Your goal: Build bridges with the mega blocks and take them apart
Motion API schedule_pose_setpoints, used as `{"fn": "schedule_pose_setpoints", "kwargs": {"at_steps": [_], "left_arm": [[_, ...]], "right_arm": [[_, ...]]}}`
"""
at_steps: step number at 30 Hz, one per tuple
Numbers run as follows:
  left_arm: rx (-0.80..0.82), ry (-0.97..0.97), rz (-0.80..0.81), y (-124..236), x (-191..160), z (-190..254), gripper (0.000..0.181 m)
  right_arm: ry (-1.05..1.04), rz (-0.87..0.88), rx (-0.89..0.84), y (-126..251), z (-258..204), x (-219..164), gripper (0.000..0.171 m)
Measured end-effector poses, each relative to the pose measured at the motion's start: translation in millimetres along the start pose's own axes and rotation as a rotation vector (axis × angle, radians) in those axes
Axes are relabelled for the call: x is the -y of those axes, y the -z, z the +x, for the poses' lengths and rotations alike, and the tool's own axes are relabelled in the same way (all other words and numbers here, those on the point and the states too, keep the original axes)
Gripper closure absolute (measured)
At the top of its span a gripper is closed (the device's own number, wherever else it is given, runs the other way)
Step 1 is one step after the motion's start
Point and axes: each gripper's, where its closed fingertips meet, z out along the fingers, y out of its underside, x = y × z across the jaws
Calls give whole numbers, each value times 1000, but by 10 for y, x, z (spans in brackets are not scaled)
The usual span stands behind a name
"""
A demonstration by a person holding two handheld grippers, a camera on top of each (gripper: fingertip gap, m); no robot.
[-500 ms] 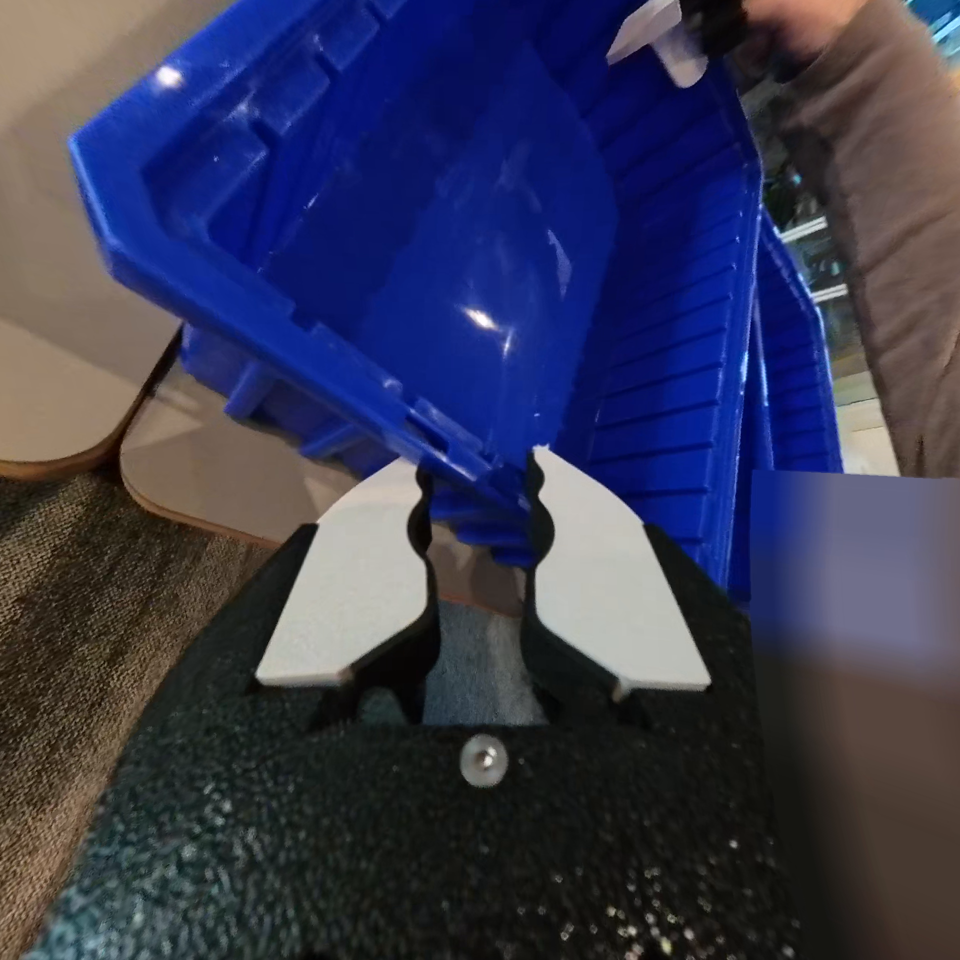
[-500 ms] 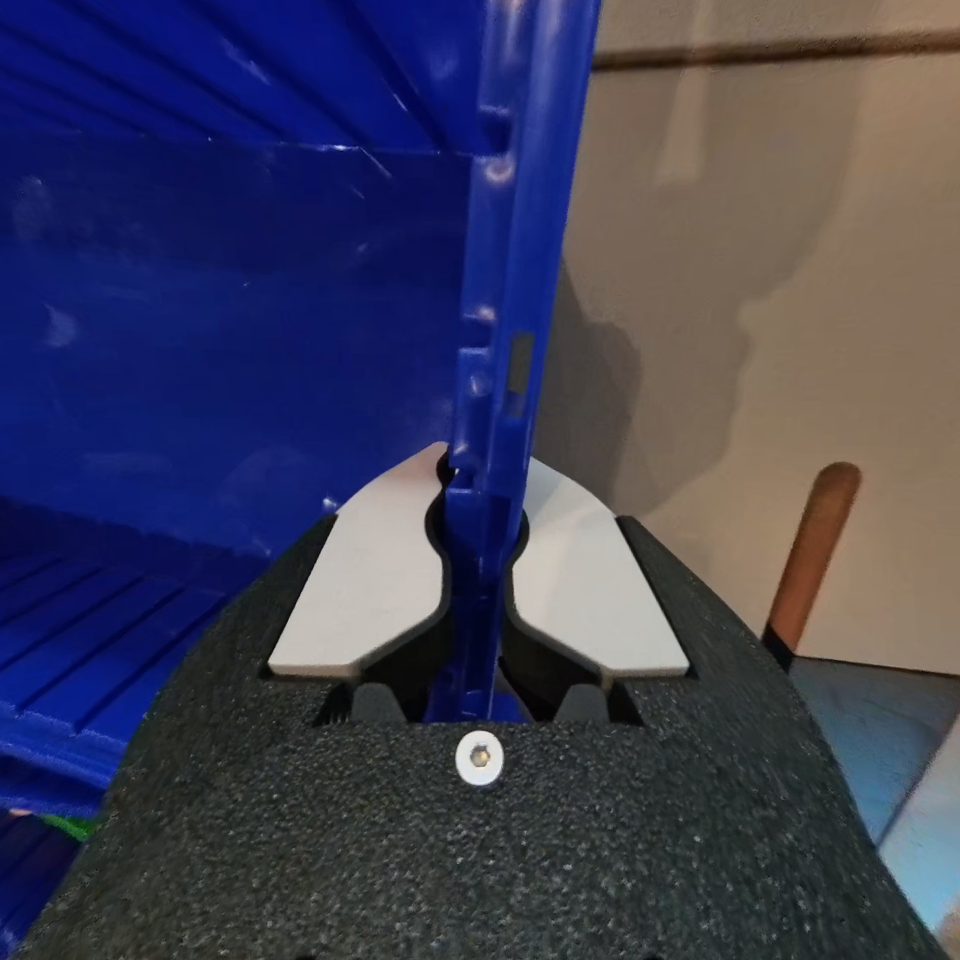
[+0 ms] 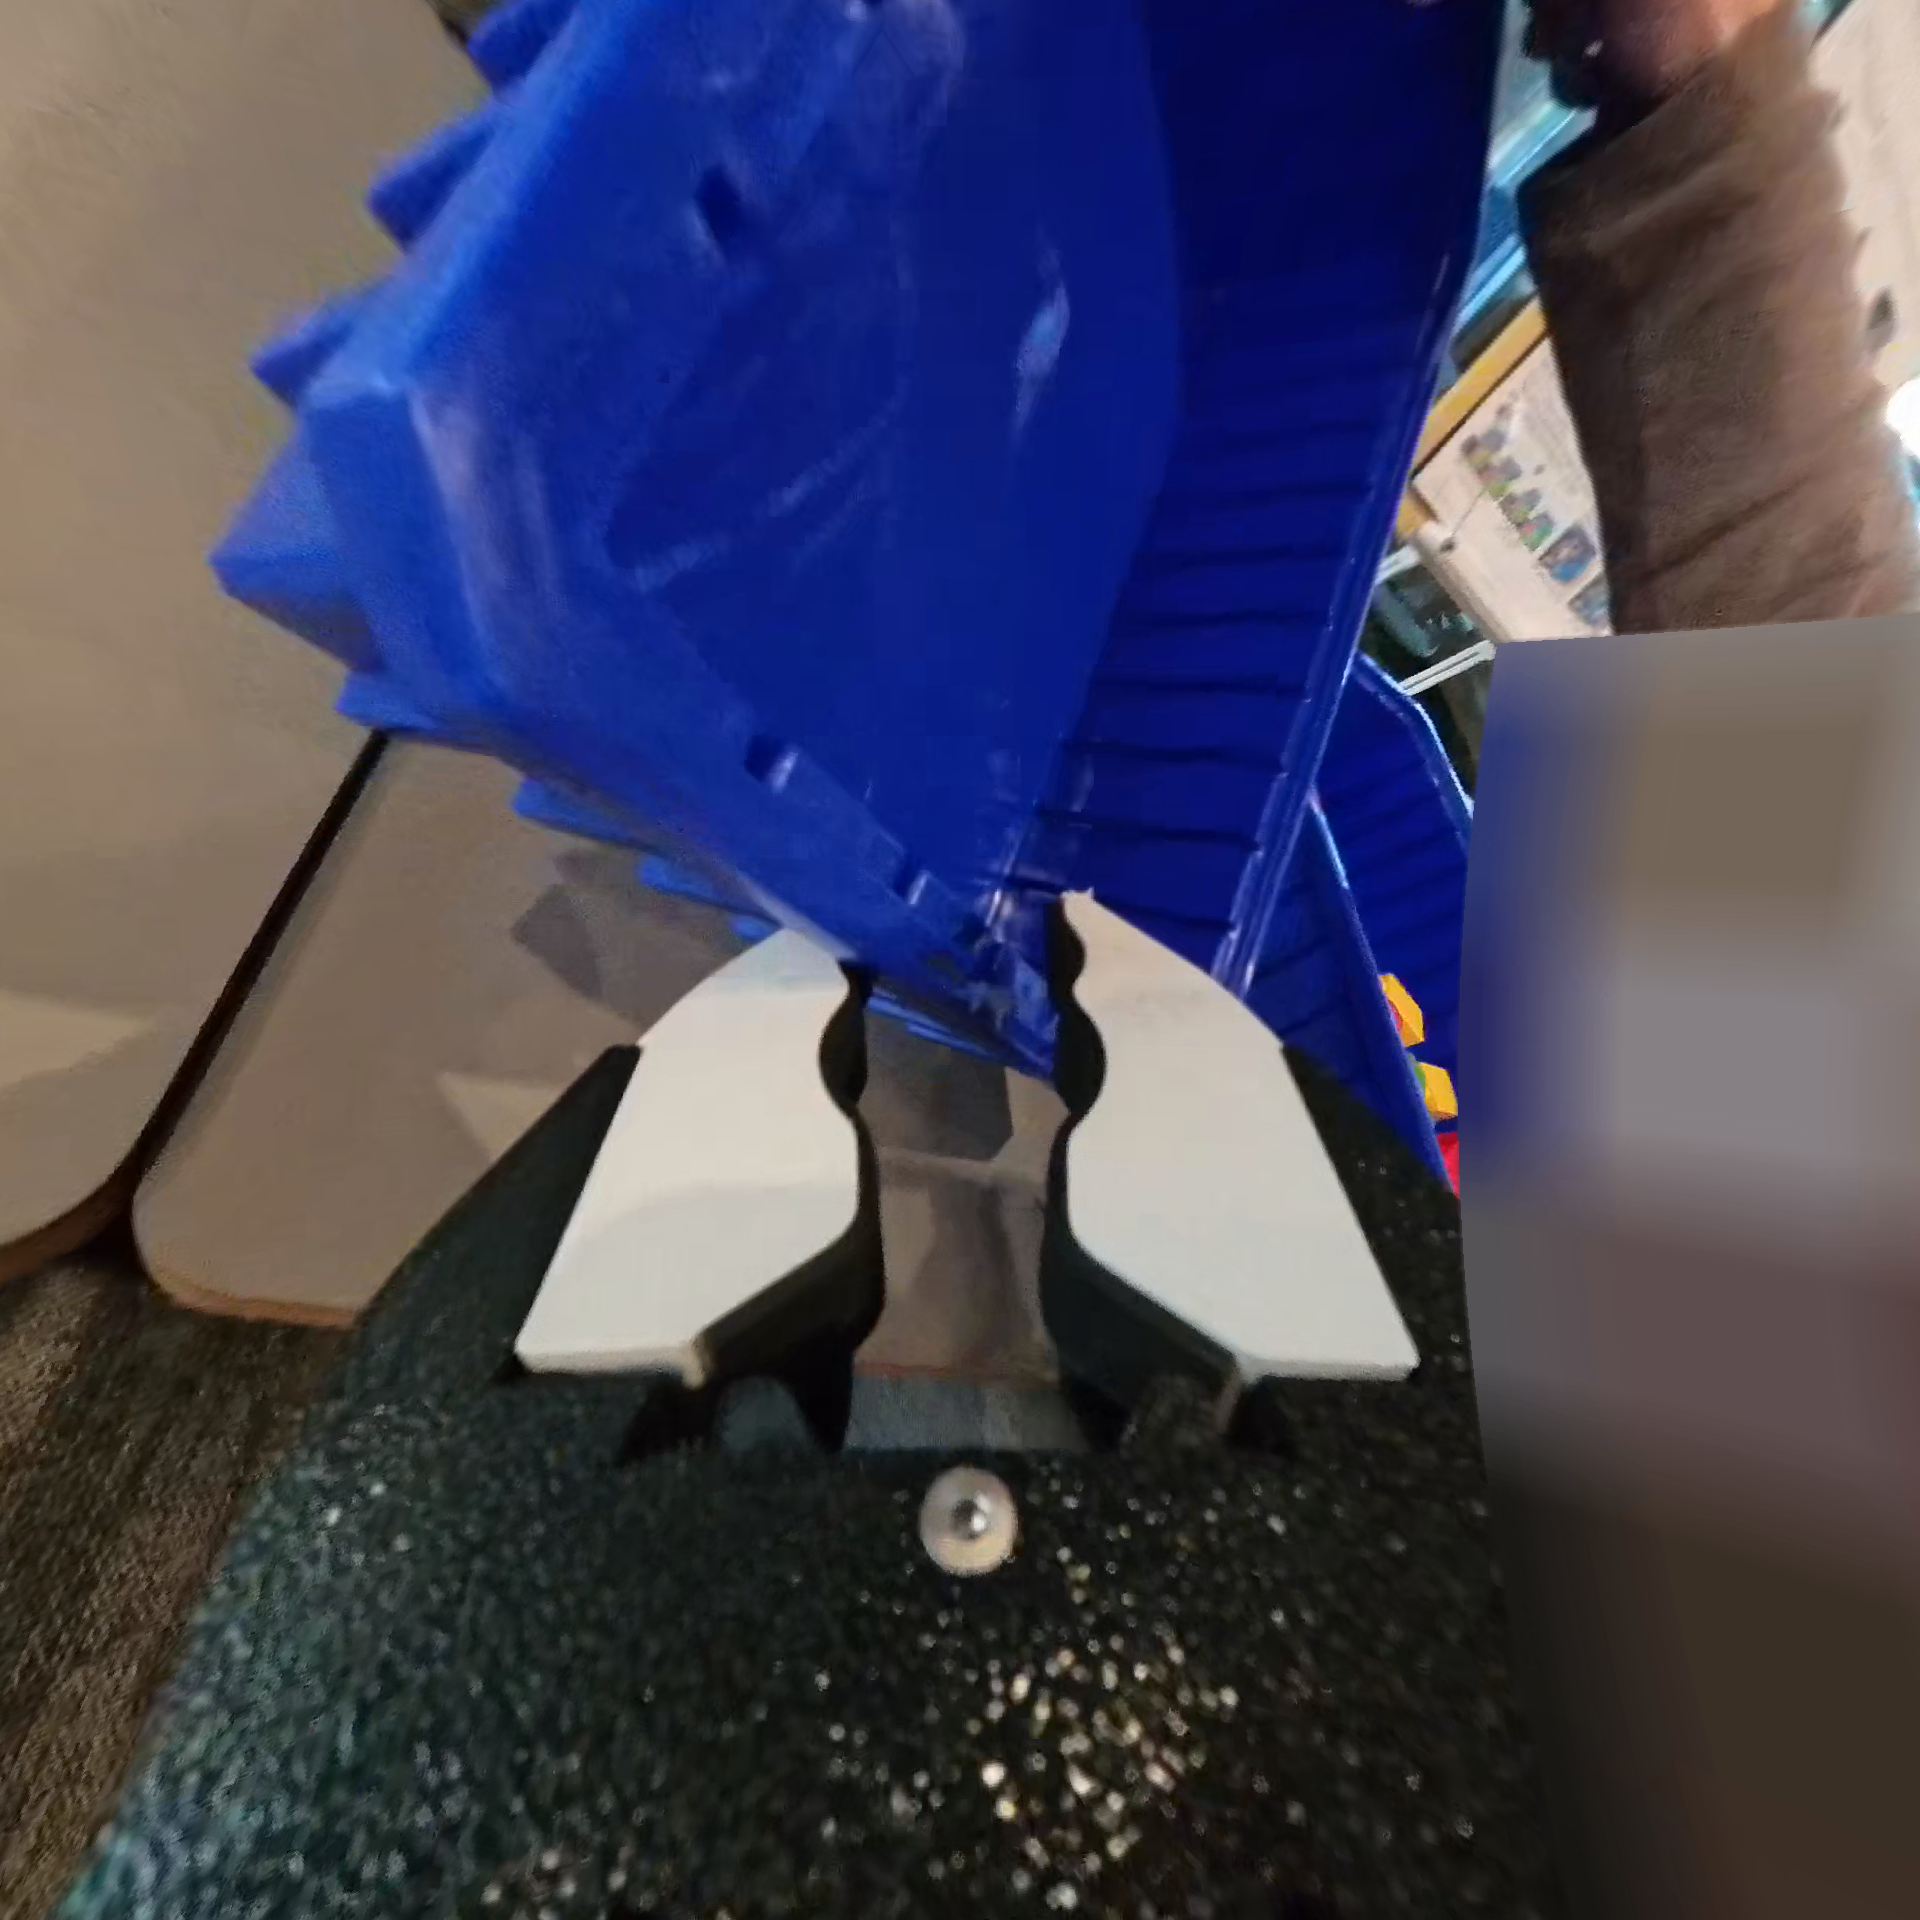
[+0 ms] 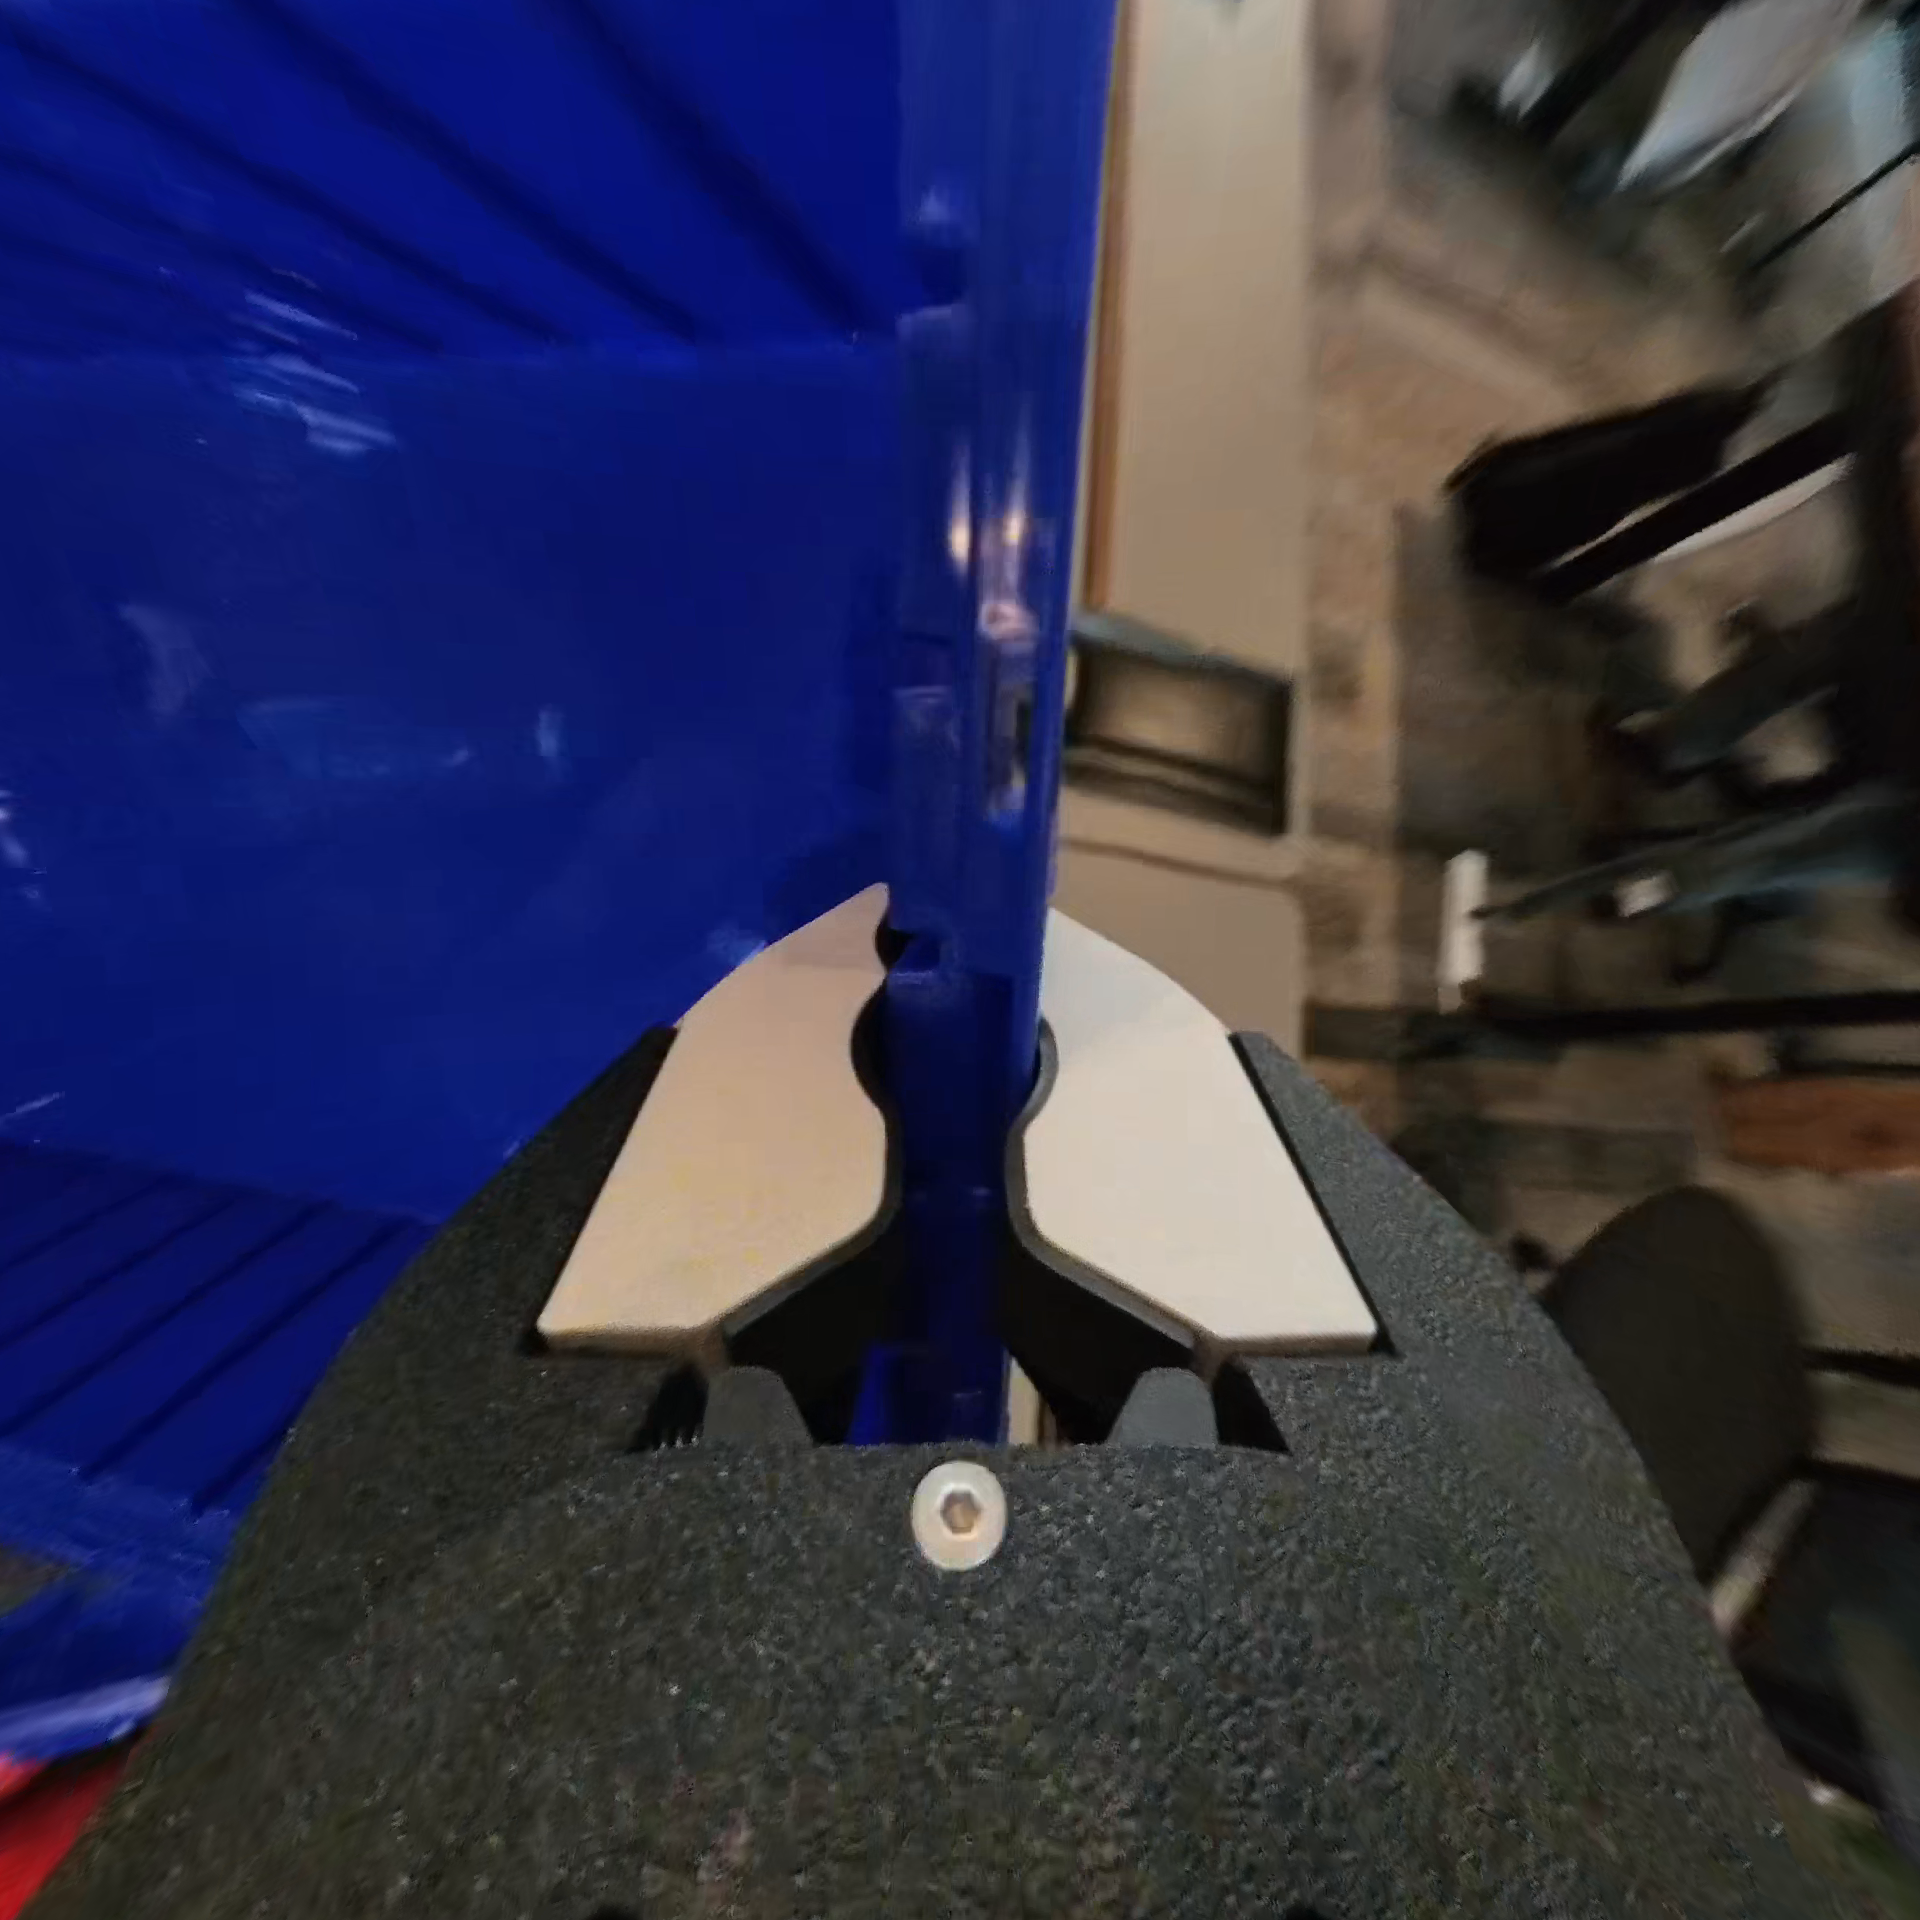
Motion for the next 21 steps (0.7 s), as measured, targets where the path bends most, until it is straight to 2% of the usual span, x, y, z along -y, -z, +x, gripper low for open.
{"fn": "schedule_pose_setpoints", "kwargs": {"at_steps": [4, 8, 11, 16, 21], "left_arm": [[-64, 14, 65, -128, 84, 13, 139], [-111, 32, 75, -277, 64, 44, 122], [-109, -24, 126, -270, 120, 159, 114], [-53, -159, 250, -217, 393, 522, 99], [-168, -229, 291, -391, 558, 1146, 110]], "right_arm": [[150, 170, -177, 606, 12, 468, 156], [292, 256, -298, 986, -80, 767, 156], [348, 288, -349, 1278, -111, 924, 156], [379, 324, -444, 2005, -98, 1003, 157], [402, 312, -622, 3144, -123, 754, 157]]}}
